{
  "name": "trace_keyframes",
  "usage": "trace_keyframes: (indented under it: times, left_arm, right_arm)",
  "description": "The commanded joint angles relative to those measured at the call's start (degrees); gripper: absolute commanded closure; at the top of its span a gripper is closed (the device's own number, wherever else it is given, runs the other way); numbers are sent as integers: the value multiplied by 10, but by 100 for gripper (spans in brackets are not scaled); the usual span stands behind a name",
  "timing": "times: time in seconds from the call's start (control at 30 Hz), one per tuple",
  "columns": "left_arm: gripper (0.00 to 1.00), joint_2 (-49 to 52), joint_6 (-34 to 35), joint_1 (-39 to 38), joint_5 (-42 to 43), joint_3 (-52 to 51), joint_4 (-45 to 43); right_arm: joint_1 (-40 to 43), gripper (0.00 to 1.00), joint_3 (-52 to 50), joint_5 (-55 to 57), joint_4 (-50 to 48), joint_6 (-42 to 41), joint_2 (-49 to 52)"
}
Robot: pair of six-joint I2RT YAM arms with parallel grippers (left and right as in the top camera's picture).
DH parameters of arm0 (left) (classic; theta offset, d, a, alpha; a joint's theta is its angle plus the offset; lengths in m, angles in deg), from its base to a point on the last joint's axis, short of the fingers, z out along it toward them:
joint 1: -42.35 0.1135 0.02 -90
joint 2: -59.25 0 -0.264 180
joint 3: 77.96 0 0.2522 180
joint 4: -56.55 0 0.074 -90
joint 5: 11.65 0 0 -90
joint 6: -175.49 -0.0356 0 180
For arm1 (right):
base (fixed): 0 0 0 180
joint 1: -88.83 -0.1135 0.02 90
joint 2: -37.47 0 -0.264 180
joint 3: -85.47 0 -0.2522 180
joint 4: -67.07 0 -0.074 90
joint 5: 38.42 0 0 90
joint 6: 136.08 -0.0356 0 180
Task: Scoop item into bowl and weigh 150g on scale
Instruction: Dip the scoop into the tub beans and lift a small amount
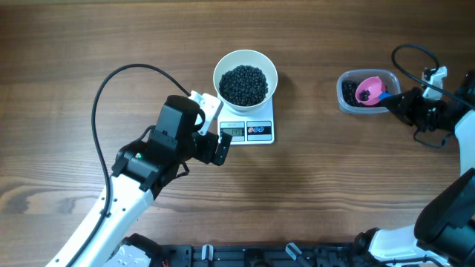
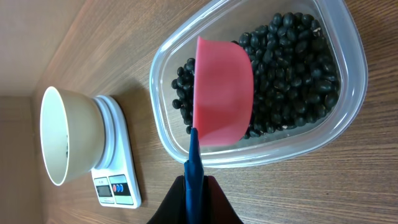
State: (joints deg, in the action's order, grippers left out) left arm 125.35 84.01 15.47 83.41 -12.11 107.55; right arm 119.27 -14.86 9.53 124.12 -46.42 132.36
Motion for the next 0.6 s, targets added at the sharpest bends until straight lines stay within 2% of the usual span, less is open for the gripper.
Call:
trace_keyframes:
  times: [0.0, 0.33, 0.57]
  left_arm:
    - [0, -5, -11, 0, 7, 1, -2]
    - [0, -5, -11, 0, 7, 1, -2]
    - [0, -5, -11, 0, 7, 1, -2]
  right_arm:
    - [0, 96, 14, -23, 1, 1, -14]
    - [0, 96, 14, -121, 1, -7, -14]
    - [0, 96, 14, -121, 5, -19, -48]
